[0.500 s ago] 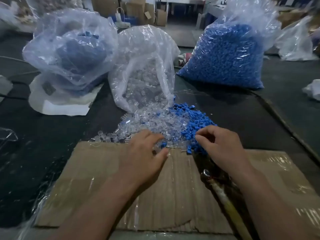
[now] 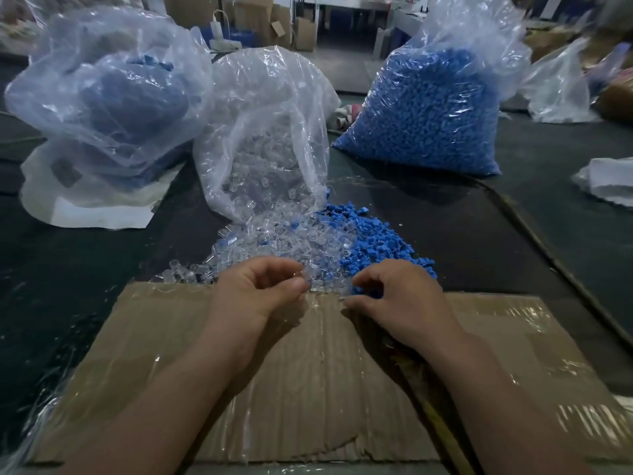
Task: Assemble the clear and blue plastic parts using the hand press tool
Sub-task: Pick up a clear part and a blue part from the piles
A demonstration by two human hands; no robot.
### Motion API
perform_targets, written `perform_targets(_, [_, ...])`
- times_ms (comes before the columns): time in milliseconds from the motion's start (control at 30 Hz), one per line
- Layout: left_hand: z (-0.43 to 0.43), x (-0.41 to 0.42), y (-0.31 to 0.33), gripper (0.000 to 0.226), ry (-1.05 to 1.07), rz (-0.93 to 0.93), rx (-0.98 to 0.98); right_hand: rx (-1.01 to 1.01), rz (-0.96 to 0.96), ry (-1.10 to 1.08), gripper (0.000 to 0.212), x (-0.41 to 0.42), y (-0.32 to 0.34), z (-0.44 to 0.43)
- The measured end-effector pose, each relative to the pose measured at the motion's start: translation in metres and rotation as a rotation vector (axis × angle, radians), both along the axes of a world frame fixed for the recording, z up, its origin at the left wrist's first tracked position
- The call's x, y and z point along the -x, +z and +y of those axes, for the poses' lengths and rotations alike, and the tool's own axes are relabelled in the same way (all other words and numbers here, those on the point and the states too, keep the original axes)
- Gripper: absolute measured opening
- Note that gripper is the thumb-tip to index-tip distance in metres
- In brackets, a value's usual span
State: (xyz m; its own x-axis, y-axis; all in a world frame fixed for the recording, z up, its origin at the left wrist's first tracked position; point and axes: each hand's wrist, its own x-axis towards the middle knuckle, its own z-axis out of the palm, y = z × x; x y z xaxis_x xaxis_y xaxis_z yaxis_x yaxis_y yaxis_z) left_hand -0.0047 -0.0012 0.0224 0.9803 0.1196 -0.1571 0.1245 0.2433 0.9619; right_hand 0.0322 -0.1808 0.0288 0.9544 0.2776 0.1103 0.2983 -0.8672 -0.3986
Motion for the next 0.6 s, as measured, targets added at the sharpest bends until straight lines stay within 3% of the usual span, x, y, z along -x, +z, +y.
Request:
perform_targets(167, [0.003, -0.006, -0.002, 0.020, -0.078, 0.052, 0.321, 0.070, -0.003, 0.008, 0.019, -0.003, -0.002, 0.003])
perform_targets(333, [0.003, -0.006, -0.003, 0.027, -0.145, 0.039, 0.376, -0.029, -0.004, 0.006, 0.013, -0.002, -0.002, 0.000])
perform_targets(433, [0.001, -0.005, -0.003, 0.025, -0.153, 0.059, 0.359, -0.232, 0.010, -0.021, 0.012, 0.001, 0.003, -0.002])
perform_targets(533, [0.000, -0.004, -0.004, 0.020, -0.168, 0.074, 0.327, -0.586, 0.076, -0.001, 0.029, 0.011, 0.014, 0.000])
perform_targets(600, [-0.003, -0.002, -0.005, 0.017, -0.183, 0.064, 0.306, -0.708, 0.132, 0.050, 0.029, 0.021, 0.021, 0.006])
